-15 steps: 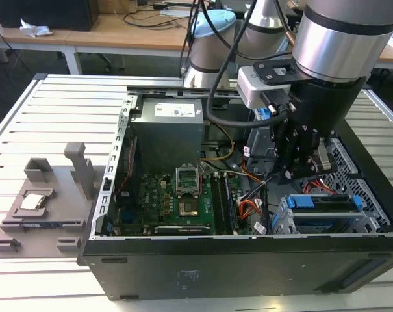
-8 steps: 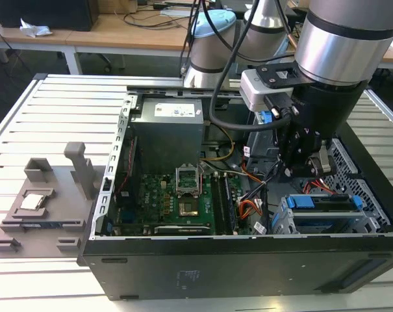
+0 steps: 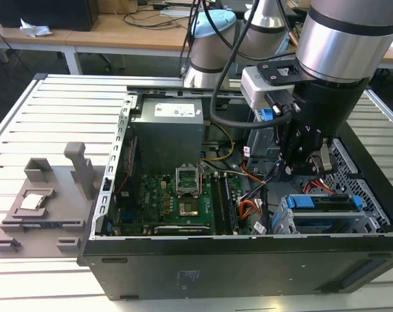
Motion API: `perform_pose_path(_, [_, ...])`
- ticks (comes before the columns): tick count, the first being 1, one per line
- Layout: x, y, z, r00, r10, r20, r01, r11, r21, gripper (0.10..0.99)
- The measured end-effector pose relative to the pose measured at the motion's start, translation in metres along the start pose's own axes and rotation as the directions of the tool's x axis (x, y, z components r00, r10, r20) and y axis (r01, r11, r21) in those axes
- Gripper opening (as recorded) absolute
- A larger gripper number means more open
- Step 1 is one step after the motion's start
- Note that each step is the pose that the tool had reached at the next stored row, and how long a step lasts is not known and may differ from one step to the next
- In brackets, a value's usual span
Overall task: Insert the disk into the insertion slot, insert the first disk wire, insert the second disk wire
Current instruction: 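Insert the second disk wire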
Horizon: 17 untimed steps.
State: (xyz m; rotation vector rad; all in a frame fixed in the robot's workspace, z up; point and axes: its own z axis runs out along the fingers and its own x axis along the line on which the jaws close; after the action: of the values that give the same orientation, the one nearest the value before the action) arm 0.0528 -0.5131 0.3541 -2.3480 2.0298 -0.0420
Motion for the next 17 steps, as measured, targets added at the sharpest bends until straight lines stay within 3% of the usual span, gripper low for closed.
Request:
perform_pose_path(2, [0.0009,-0.0024,0.0000,1.0000,0.000,0.0004,0.000,1.0000,-0.002,0.106])
perform_pose_path(9, [0.0075,-0.0310,0.0021,1.0000,0.000,0.0044,0.000,0.9995,-0.030,0.106])
perform_pose_path(17, [0.0131,-0.0373,0.0039,0.9999,0.016,0.0051,-0.016,0.9991,-0.040,0.106])
